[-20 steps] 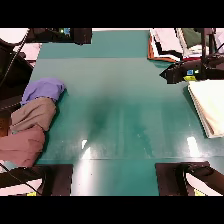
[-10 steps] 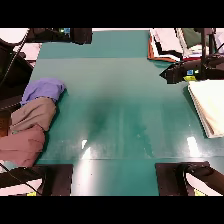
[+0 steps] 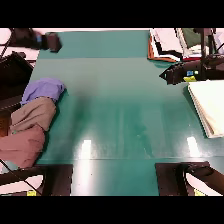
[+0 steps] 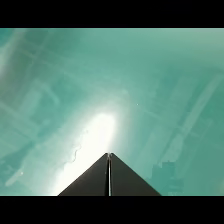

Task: Fold the shirts.

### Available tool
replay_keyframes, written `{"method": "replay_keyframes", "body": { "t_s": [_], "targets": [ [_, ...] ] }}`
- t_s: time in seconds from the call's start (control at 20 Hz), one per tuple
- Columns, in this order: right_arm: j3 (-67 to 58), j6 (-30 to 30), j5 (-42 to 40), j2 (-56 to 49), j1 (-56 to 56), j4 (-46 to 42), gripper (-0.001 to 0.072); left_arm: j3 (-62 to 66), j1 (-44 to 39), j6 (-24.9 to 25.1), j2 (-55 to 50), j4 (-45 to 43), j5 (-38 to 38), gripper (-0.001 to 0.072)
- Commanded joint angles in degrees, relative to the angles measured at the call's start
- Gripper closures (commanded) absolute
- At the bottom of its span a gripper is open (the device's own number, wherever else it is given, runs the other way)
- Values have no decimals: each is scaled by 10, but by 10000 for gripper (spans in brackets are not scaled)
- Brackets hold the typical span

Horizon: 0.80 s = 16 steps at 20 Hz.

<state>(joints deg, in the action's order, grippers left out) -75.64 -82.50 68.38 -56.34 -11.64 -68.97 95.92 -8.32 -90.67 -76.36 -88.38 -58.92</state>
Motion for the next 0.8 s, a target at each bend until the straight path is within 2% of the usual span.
{"method": "replay_keyframes", "body": {
  "t_s": [0.0, 0.15, 0.4, 0.45, 0.5, 0.55, 0.75],
  "targets": [
    [0, 0, 3, 0, 0, 0, 691, -116, 83, -9, -1, -18, 30, 147],
    [0, 0, 2, 0, 0, 0, 691, -231, 127, -10, -23, -18, 105, 147],
    [0, -2, 2, -4, 0, 0, 691, -257, 146, -11, -110, -10, 106, 149],
    [0, -10, 2, -7, 0, 0, 691, -255, 146, -16, -110, -6, 105, 255],
    [0, -11, 2, -11, 0, 0, 691, -246, 146, -19, -108, -6, 98, 498],
    [0, -11, 2, -15, 0, 0, 691, -234, 146, -19, -101, -8, 91, 678],
    [-16, -11, -10, -18, 0, -1, 691, -141, 138, -18, -7, -8, 78, 685]
  ]
}}
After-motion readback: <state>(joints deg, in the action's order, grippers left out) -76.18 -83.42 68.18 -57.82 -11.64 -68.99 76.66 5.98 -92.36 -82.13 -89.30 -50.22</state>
